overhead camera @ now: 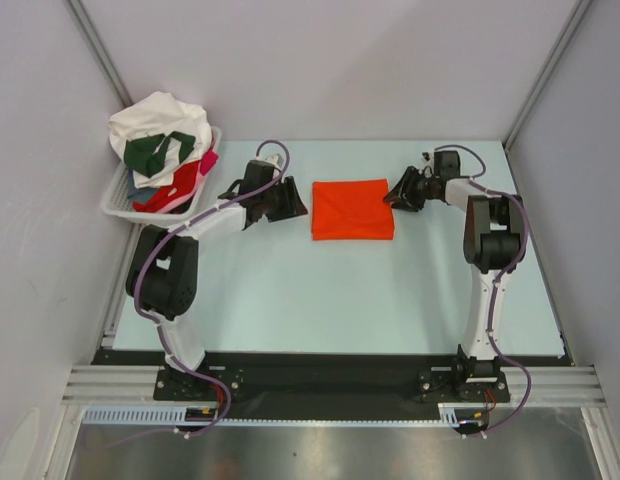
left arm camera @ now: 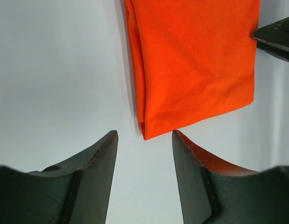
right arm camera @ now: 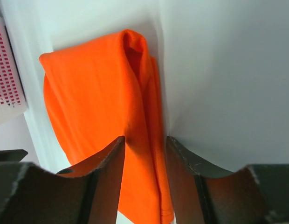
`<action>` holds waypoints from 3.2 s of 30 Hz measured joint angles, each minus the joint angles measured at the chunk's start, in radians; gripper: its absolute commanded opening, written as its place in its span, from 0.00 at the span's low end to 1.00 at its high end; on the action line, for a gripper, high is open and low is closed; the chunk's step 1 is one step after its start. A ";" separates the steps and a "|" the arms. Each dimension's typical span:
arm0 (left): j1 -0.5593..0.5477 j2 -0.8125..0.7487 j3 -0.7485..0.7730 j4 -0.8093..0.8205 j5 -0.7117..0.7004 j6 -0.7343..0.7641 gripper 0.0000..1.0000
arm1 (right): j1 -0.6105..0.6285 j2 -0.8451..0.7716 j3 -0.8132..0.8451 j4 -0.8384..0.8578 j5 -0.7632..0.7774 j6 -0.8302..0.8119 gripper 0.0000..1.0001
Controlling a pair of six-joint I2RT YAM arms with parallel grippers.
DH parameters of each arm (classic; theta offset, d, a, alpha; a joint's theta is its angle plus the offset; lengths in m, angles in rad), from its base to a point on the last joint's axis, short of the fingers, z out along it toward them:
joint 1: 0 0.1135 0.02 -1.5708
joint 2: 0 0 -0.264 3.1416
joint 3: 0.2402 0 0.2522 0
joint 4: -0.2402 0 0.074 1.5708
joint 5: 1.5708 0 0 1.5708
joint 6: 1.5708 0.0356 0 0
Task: Fold and stack the t-shirts
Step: Neatly place the folded tshirt to the corner
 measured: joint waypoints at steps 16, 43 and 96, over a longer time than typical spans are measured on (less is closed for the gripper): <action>0.000 0.005 0.037 -0.038 0.005 0.003 0.53 | -0.099 0.026 0.004 -0.030 -0.037 0.000 0.00; -0.064 -0.031 0.016 -0.062 -0.068 0.025 0.53 | -0.050 -0.309 0.029 -0.237 0.752 -0.138 0.56; -0.079 -0.300 -0.264 0.051 -0.095 -0.008 0.52 | 0.296 -0.268 -0.195 -0.281 0.898 -0.187 0.36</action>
